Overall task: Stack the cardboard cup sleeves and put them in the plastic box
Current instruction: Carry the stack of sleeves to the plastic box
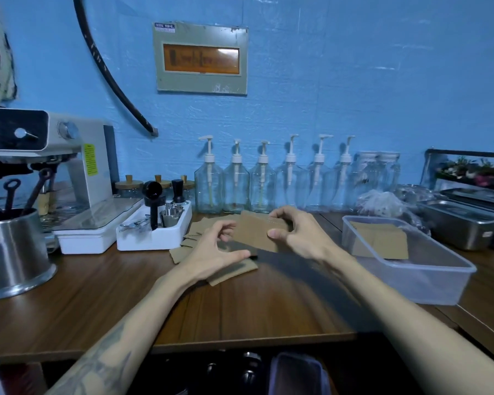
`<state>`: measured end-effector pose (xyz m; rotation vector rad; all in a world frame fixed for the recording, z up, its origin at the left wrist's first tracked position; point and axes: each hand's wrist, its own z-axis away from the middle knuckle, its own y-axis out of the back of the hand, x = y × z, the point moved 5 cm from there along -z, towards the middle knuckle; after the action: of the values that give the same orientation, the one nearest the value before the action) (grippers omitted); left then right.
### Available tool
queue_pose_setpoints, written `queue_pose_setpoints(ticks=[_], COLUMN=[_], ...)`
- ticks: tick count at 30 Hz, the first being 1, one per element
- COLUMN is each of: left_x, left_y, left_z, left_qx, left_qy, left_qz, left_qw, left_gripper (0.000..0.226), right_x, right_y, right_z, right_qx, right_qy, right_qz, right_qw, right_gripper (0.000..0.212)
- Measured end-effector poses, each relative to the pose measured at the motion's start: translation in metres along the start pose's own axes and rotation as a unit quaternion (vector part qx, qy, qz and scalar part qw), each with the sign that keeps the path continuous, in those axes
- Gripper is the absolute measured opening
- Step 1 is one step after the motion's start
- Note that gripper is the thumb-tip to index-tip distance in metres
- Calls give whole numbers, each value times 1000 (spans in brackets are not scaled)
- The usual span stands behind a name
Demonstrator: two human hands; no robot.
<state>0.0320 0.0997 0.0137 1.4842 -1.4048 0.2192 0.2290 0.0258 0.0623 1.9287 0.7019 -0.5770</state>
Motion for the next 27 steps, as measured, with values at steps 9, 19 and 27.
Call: queue_pose_setpoints(ticks=[9, 19, 27], left_x=[50, 102, 112], left_y=[-74, -166, -208], left_z=[-12, -46, -57], left_qx=[-49, -116, -183], left_qy=[-9, 38, 106], left_qz=[67, 91, 136], left_qw=[997, 988, 968], left_gripper=[48, 58, 88], right_x=[6, 67, 104], right_y=[114, 199, 200], right_z=[27, 76, 80], right_qx=[97, 147, 80], right_qy=[-15, -119, -212], right_qz=[-8, 109, 159], right_qw=[995, 976, 961], right_gripper=[24, 20, 24])
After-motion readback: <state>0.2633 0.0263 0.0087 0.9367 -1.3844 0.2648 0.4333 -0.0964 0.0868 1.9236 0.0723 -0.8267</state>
